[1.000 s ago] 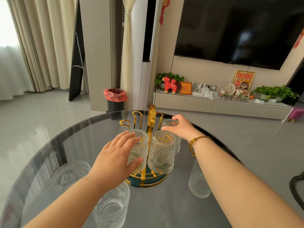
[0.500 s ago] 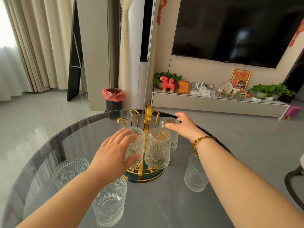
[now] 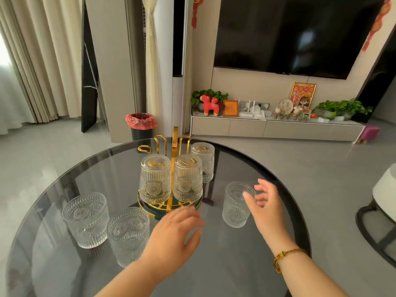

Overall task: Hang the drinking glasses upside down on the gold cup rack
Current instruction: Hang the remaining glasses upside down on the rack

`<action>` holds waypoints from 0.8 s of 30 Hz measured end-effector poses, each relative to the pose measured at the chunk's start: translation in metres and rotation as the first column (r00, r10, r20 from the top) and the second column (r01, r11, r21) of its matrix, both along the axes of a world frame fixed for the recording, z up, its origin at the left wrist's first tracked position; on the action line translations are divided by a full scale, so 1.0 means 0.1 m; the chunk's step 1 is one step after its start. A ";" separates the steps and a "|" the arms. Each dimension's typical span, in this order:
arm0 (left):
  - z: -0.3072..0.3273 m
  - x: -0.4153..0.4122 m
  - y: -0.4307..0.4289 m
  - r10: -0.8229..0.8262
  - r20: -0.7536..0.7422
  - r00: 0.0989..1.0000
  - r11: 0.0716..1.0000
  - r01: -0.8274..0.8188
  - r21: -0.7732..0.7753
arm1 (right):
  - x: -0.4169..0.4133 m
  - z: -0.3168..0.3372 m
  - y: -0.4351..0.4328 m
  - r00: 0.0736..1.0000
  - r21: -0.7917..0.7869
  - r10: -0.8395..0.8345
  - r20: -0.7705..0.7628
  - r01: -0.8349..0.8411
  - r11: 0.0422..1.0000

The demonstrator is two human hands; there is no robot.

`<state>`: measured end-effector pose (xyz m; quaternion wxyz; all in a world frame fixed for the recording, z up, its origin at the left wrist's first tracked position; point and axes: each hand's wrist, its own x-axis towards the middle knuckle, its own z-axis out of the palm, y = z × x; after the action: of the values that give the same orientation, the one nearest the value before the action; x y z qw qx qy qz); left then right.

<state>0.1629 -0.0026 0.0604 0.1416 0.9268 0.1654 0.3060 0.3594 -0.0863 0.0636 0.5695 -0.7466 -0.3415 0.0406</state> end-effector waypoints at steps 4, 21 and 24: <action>-0.46 -0.05 -0.09 0.015 -0.213 0.977 1.000 -0.019 -0.017 | 0.07 -0.39 -0.06 0.991 -0.171 -0.055 -0.118 0.034 0.985; -0.95 0.01 0.01 0.175 -0.345 0.922 0.977 -0.206 -0.056 | 0.15 -0.83 0.31 0.982 -0.371 -0.183 -0.057 0.149 0.916; -0.93 0.00 -0.01 0.177 -0.364 0.914 0.972 -0.220 -0.081 | 0.16 -0.84 0.30 0.977 -0.383 -0.201 -0.064 0.162 0.909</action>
<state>0.1628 -0.0034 -0.0323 0.1330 0.9349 0.2996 0.1363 0.3754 -0.0562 -0.0203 0.4340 -0.8673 -0.2268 0.0899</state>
